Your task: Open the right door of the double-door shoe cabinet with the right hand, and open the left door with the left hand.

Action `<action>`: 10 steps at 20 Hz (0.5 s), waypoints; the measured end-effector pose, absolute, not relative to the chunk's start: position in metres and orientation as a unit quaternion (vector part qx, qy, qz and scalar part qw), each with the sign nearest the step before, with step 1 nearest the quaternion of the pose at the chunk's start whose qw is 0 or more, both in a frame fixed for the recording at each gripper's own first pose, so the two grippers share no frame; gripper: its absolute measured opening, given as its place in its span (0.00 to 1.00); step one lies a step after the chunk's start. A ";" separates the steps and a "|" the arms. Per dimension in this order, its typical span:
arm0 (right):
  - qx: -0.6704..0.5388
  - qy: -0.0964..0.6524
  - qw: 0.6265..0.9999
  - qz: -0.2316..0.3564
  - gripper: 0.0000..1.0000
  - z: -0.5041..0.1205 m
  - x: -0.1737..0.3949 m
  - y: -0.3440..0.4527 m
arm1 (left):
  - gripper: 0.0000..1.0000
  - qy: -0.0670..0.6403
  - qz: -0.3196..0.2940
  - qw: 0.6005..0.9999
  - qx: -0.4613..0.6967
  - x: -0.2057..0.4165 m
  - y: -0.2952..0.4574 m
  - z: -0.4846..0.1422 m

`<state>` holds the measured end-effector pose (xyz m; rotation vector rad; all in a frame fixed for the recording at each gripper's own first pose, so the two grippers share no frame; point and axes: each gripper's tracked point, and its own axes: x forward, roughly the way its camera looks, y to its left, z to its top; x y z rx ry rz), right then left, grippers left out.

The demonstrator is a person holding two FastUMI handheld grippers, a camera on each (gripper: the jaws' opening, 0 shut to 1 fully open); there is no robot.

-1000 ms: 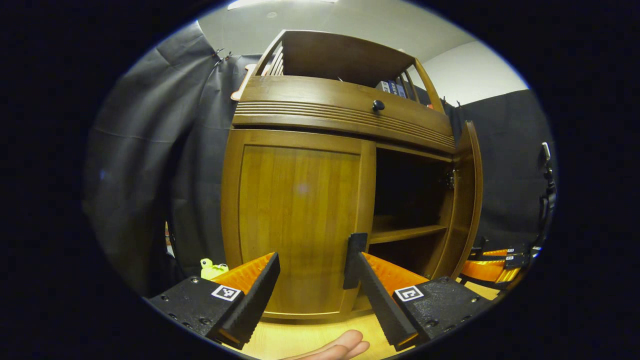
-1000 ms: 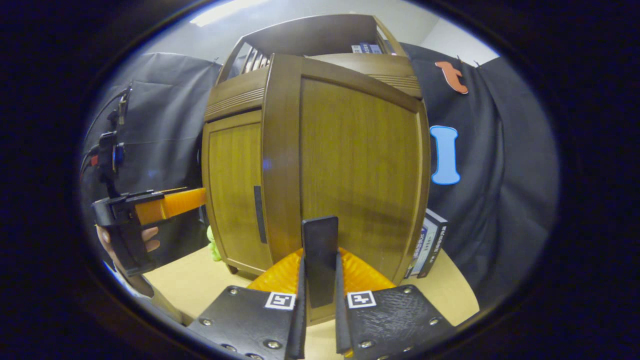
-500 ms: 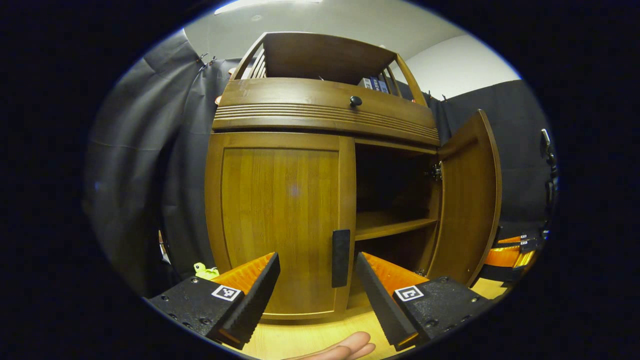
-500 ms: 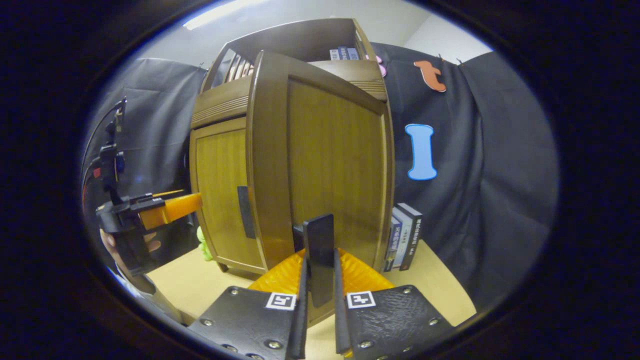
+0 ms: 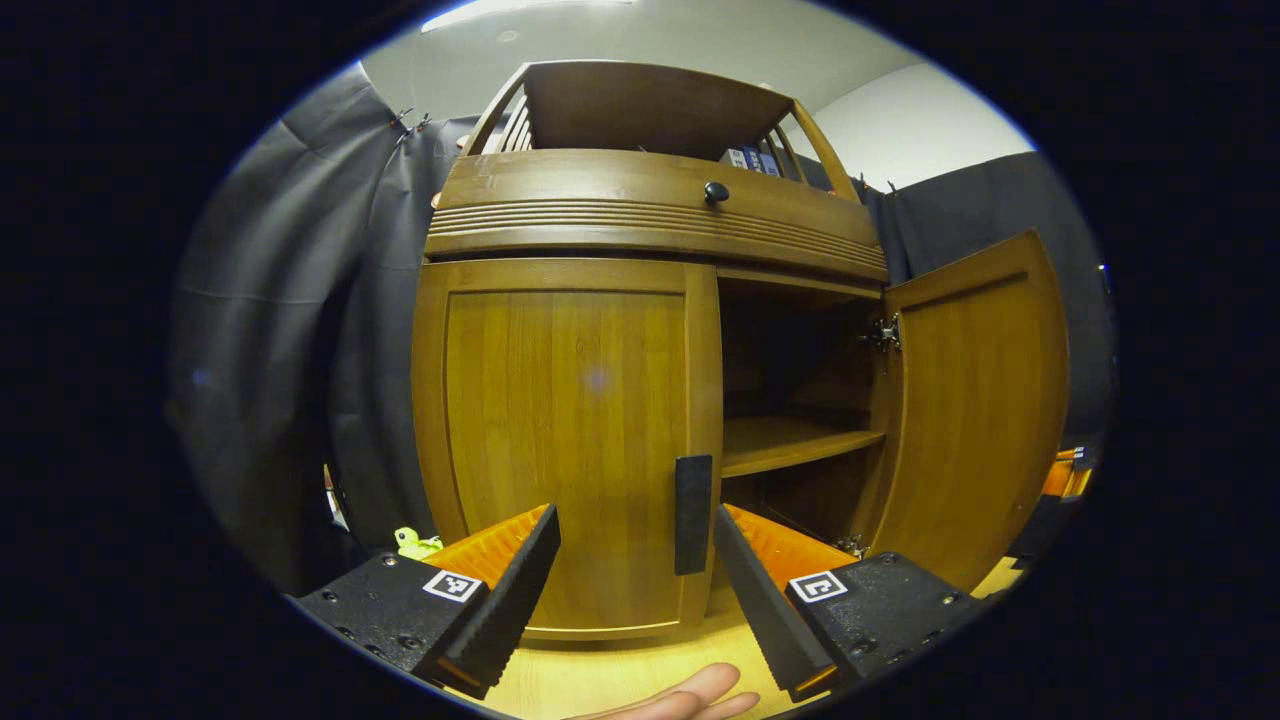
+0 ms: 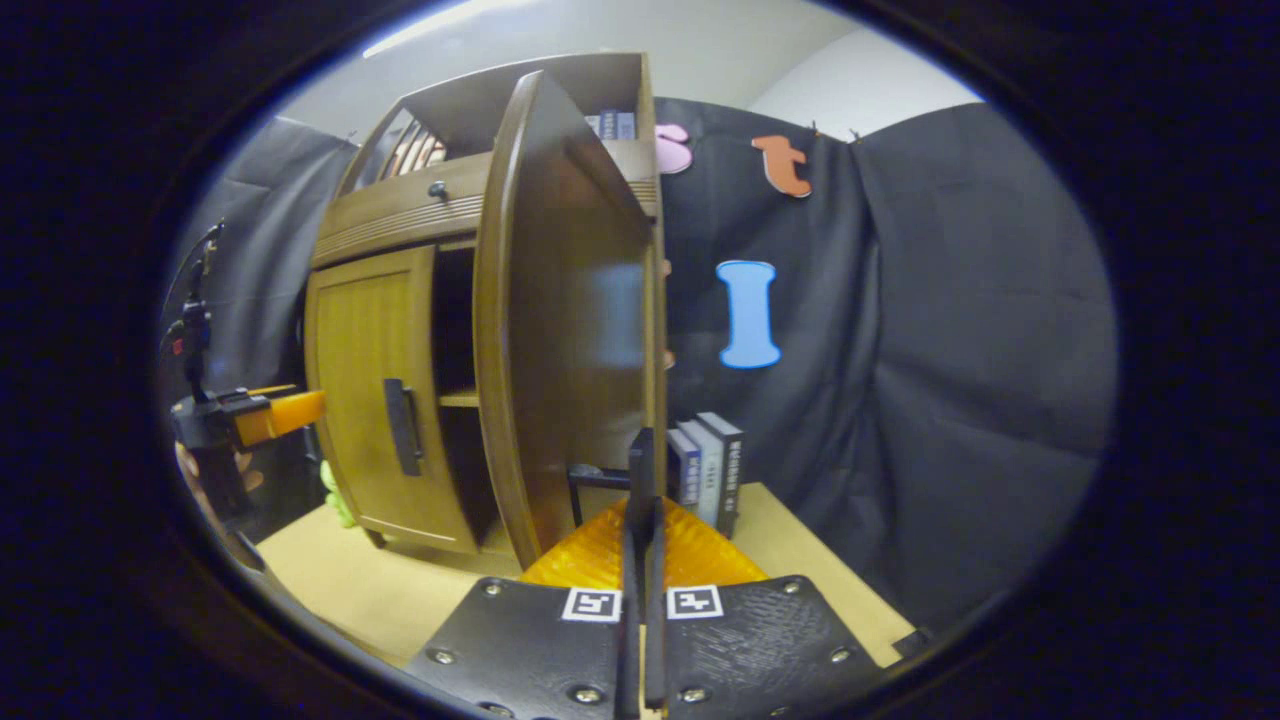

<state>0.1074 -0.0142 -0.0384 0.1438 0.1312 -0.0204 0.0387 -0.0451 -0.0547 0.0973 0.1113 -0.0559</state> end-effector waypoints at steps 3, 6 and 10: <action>0.125 0.063 0.990 0.020 0.01 -0.042 0.115 -0.033 | 0.92 0.058 -0.026 0.997 0.050 0.042 -0.046 -0.057; 0.114 0.062 0.991 0.043 0.01 -0.047 0.120 -0.052 | 0.93 0.061 -0.025 0.996 0.053 0.044 -0.049 -0.061; 0.097 0.063 0.990 0.076 0.01 -0.051 0.130 -0.066 | 0.93 0.061 -0.032 0.996 0.064 0.047 -0.059 -0.066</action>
